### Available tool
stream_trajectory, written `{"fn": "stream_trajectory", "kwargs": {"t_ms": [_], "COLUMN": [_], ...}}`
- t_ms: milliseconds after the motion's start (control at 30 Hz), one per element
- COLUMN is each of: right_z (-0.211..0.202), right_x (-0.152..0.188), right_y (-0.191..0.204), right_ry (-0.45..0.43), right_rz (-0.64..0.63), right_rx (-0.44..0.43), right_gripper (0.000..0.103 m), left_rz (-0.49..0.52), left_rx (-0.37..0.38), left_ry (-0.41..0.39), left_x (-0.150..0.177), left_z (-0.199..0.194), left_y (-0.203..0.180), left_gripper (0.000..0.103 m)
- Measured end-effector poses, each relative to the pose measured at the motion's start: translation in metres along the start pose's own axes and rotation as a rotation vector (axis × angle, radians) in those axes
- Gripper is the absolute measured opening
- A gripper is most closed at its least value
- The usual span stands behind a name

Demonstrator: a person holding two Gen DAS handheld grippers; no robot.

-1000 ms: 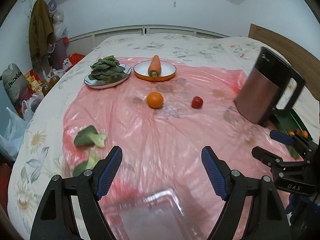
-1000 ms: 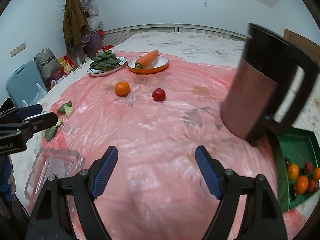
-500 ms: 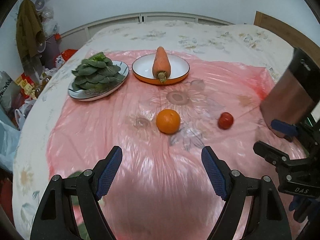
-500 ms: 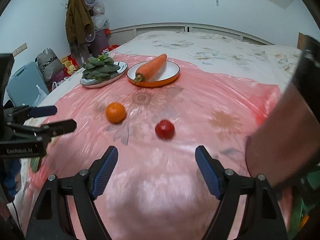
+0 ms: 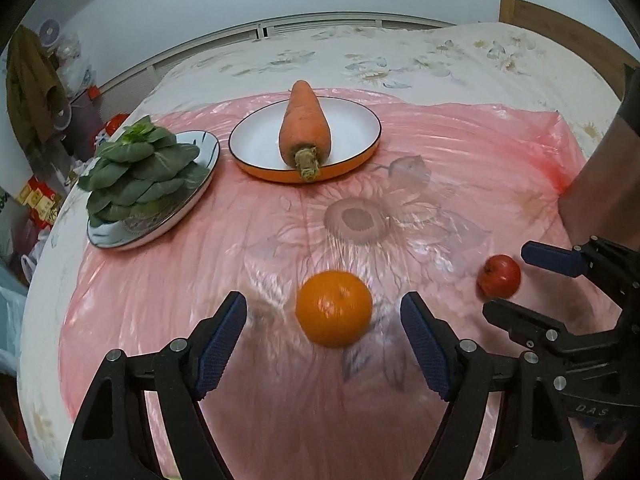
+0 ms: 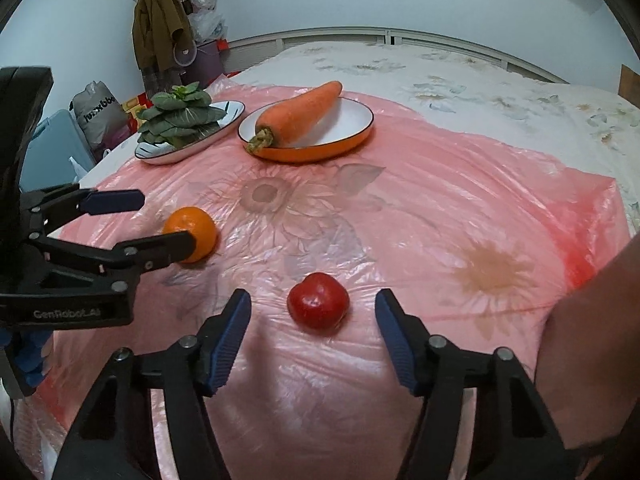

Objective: Organize fruits
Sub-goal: 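Grasp the last orange with the left tool while the right tool grasps the red apple, then carry the orange and red apple to the green tray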

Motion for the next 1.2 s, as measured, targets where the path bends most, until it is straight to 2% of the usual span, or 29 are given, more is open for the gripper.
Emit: {"fn": "stream_trajectory", "kwargs": {"t_ms": [67,100,433,500,533,567,833,1200], "right_z": [0.004,0.006,0.017,0.017,0.017,0.017,0.014,0.000], "right_x": [0.000,0.000,0.002,0.002,0.003,0.003,0.004,0.007], "right_y": [-0.002,-0.002,-0.001,-0.001,-0.002,-0.003,-0.005,0.002], "right_ry": [0.002,0.002,0.019,0.019,0.018,0.014,0.005,0.009], "right_rz": [0.001,-0.001,-0.011,-0.014,-0.010,-0.006,0.009,0.019], "right_rx": [-0.012,-0.016,-0.034,-0.038,-0.041,-0.043,-0.048,-0.036], "right_gripper": [0.067,0.065,0.060,0.053,0.044,0.030,0.030,0.031], "left_rz": [0.005,0.007,0.001,0.008,0.010,0.010,-0.040,-0.100], "left_rx": [0.000,0.000,0.017,0.030,0.039,0.055,0.107,0.107], "left_ry": [0.007,0.012,0.039,0.033,0.028,0.024,0.007,-0.001], "left_x": [-0.001,-0.001,0.010,0.011,0.012,0.013,0.015,0.030], "left_z": [0.006,0.008,0.026,0.026,0.025,0.024,0.015,-0.013], "left_y": [0.000,-0.001,0.001,0.001,0.001,0.002,0.013,0.039], "left_gripper": [0.066,0.065,0.053,0.047,0.043,0.039,0.039,0.039]}}
Point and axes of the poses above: each gripper's, at about its wrist camera, not at the fingertips, and z roughly the way its jaws point, y to its left, x to its underside, the point moved 1 cm from there along z, roughly the way its jaws point, and after that the axes turned 3 degrees about -z, right-handed, at the moved point
